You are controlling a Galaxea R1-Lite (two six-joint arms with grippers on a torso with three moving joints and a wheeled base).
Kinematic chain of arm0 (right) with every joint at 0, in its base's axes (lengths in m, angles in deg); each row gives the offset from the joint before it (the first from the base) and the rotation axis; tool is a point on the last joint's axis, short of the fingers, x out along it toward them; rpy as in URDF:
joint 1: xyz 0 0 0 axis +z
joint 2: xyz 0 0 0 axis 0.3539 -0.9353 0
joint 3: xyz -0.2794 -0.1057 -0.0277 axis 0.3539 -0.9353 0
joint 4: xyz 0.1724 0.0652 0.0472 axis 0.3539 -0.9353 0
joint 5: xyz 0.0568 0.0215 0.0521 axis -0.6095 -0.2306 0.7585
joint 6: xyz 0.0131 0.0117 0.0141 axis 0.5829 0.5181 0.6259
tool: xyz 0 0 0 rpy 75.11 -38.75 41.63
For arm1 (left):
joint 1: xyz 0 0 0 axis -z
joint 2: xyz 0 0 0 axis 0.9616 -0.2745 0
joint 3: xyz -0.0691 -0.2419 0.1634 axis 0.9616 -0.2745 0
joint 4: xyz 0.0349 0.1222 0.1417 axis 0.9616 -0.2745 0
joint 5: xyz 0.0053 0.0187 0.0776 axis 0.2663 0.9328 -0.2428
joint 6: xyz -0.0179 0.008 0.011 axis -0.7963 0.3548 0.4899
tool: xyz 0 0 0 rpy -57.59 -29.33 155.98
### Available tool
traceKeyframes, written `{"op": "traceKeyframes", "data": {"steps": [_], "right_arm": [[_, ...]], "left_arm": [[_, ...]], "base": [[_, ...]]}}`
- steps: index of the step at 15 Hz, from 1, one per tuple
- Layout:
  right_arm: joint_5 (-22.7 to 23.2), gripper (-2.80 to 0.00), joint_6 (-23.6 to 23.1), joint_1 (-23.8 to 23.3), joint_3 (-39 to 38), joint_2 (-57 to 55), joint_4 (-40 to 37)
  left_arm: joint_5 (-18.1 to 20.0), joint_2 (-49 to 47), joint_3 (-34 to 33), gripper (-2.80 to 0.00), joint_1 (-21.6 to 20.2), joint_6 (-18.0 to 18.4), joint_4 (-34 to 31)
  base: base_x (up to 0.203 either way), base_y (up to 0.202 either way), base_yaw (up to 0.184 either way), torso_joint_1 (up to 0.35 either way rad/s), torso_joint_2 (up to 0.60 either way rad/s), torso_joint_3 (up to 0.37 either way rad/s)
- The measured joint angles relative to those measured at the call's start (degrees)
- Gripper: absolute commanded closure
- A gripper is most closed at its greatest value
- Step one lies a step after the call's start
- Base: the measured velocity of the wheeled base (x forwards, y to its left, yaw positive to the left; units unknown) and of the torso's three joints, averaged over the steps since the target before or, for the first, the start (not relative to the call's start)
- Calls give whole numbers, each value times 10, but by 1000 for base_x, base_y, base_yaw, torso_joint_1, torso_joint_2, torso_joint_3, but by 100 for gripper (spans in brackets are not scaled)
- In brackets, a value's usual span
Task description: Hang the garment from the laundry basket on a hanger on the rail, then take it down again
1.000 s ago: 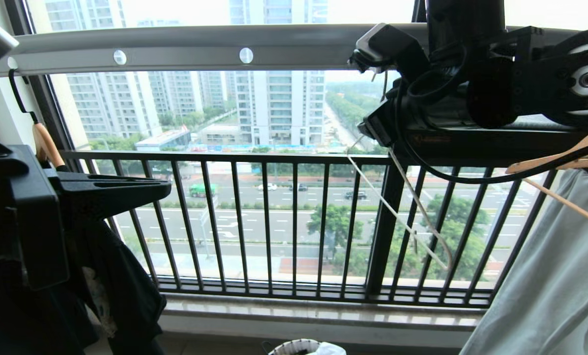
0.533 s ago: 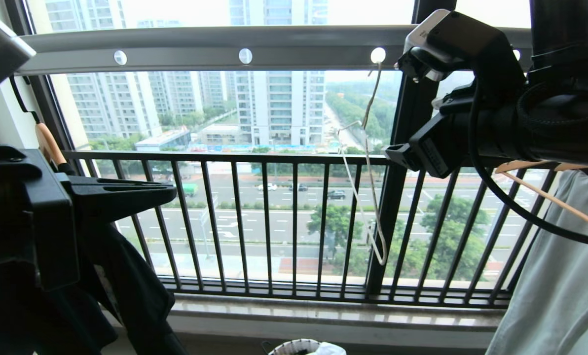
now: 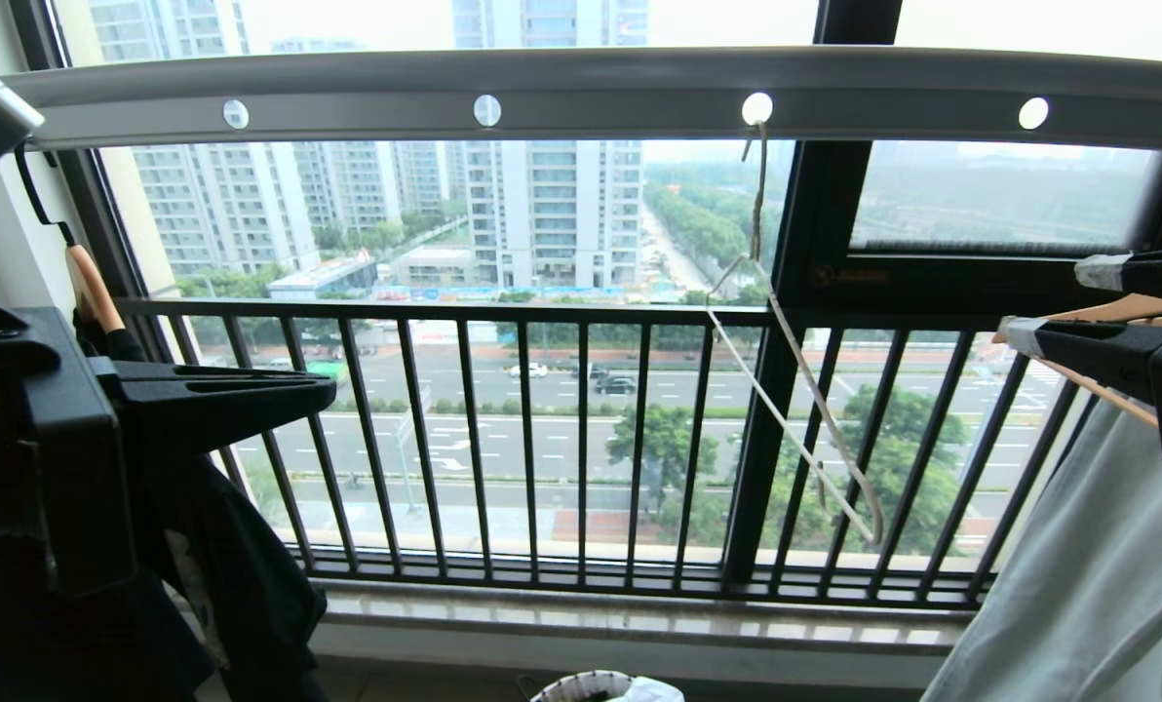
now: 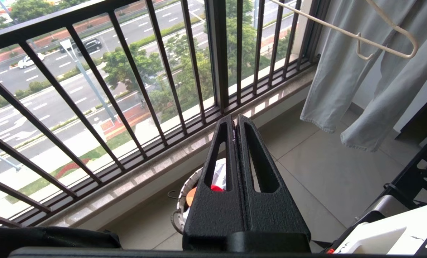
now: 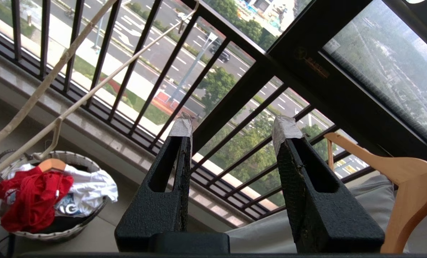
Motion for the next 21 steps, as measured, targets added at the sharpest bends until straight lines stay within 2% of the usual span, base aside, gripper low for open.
{"op": "traceKeyframes", "data": {"steps": [3,5,6,8,12,14,15,16,18,19,21], "right_arm": [[11,0,12,-78,-49,92,0],[14,0,-4,-119,-64,143,1],[15,0,-4,-150,-73,169,1],[15,0,8,-203,-96,220,1],[13,0,27,-297,-124,320,-1],[15,0,27,-344,-128,355,-1],[16,0,26,-363,-130,374,-2],[16,0,25,-374,-131,394,-5],[20,0,21,-390,-134,430,-20],[24,0,20,-393,-139,446,-38],[45,0,19,-396,-168,475,-50]], "left_arm": [[-14,65,-19,0,-12,-1,-10],[-60,116,-36,0,-40,-3,-50],[-96,141,-50,0,-64,-5,-74],[-151,197,-82,0,-139,0,-94],[-185,338,-164,0,-300,17,-107],[-181,384,-192,0,-391,26,-119],[-163,403,-215,0,-440,27,-121],[-138,419,-240,0,-473,12,-120],[-79,437,-258,0,-492,-13,-112],[-49,442,-256,0,-482,-20,-111],[-36,448,-241,0,-457,-27,-111]], "base": [[0,0,0,0,0,0],[0,0,0,0,0,0],[0,0,0,0,0,0],[0,0,0,0,0,0],[0,0,0,0,0,0],[0,0,0,0,0,0],[0,0,0,0,0,0],[0,0,0,0,0,0],[0,0,0,0,0,0],[0,0,0,0,0,0],[0,0,0,0,0,0]]}}
